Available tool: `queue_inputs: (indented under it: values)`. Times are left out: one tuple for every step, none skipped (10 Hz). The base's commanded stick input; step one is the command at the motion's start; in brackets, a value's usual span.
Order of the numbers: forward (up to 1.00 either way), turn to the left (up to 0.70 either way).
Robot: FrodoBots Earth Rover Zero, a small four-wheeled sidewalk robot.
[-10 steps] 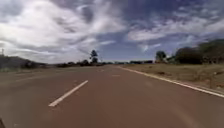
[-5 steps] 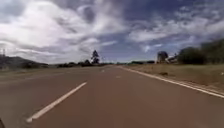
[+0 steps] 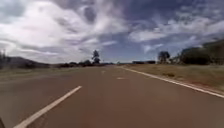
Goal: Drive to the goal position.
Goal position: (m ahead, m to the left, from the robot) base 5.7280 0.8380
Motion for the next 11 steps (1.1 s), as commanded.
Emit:
queue_inputs:
  values:
    - [1.0, 0.0]
    - [1.0, 0.0]
    - [1.0, 0.0]
    - [1.0, 0.0]
    - [1.0, 0.0]
    - [1.0, 0.0]
    - [1.0, 0.0]
    - [1.0, 0.0]
    - [1.0, 0.0]
    - [1.0, 0.0]
    - [1.0, 0.0]
